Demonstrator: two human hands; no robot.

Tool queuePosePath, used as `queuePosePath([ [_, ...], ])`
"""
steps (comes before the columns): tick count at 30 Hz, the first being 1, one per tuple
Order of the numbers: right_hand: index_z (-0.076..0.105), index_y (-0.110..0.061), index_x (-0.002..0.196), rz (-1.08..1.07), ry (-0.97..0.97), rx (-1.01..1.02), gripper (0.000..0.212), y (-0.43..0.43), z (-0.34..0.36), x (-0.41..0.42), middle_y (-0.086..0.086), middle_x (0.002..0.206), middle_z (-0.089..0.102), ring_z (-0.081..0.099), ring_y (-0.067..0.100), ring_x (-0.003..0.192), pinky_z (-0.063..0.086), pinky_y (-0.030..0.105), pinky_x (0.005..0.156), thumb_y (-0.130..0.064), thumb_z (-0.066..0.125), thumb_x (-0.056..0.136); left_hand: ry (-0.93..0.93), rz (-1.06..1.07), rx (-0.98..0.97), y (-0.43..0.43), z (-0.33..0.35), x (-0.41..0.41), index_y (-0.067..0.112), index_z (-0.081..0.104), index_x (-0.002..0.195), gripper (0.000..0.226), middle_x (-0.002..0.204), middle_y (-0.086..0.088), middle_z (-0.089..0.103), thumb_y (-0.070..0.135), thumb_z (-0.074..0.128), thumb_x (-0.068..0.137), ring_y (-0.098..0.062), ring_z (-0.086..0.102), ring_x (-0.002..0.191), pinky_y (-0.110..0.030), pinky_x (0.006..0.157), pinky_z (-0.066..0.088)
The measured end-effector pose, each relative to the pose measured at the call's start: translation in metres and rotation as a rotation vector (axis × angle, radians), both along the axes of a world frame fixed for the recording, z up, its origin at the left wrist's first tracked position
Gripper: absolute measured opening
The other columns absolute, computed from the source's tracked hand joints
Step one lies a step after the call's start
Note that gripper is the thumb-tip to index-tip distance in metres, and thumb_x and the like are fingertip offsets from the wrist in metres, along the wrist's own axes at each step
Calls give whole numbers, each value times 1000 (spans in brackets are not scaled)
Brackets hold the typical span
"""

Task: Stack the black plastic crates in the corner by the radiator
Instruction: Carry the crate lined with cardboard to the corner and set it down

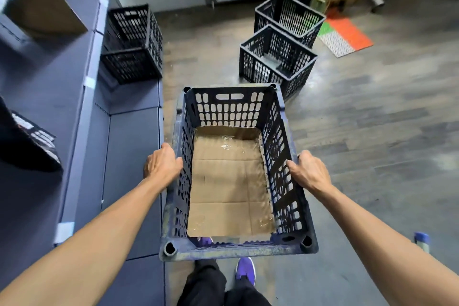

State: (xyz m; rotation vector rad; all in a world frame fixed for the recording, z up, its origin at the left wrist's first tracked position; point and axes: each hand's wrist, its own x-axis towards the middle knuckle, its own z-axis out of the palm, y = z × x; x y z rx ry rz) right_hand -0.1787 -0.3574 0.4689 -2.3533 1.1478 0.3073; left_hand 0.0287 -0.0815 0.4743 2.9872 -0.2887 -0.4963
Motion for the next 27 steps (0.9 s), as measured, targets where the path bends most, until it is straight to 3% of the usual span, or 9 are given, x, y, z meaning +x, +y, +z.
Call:
queuePosePath([
  [7, 49, -4, 95, -31, -62, -50, 33, -10, 48, 39, 23, 95, 64, 59, 38, 83, 43, 40, 67, -36, 47, 89, -66, -3, -67, -11, 49, 38, 8, 49, 94, 17, 82, -10, 60, 23, 54, 88, -31, 55, 74, -36, 64, 43],
  [13, 49, -4, 93, -85, -120, -59, 31, -17, 71, 84, 22, 94, 64, 60, 38, 83, 48, 43, 70, -35, 49, 90, -73, -27, -152, -16, 66, 91, 11, 44, 78, 14, 67, -4, 53, 18, 53, 87, -18, 44, 54, -29, 48, 31],
  [18, 53, -4, 90, -110, -171, -61, 28, -28, 87, 112, 19, 87, 63, 59, 36, 79, 45, 39, 65, -33, 53, 89, -72, -37, -225, -23, 82, 122, 14, 38, 71, 19, 65, -5, 49, 17, 54, 82, -19, 41, 53, -29, 45, 26],
  [21, 54, -9, 75, -114, -180, -73, 26, -41, 100, 126, 12, 72, 63, 60, 33, 71, 42, 37, 58, -33, 54, 84, -70, -15, -252, -34, 97, 133, 15, 35, 68, 24, 62, -3, 45, 17, 54, 81, -19, 40, 52, -29, 46, 27],
  [27, 46, -15, 61, -95, -224, -86, 27, -83, 115, 158, 5, 59, 57, 57, 26, 60, 43, 33, 55, -30, 55, 83, -90, -11, -245, -68, 120, 155, 15, 43, 73, 17, 67, -3, 49, 19, 55, 82, -16, 40, 53, -28, 45, 29],
])
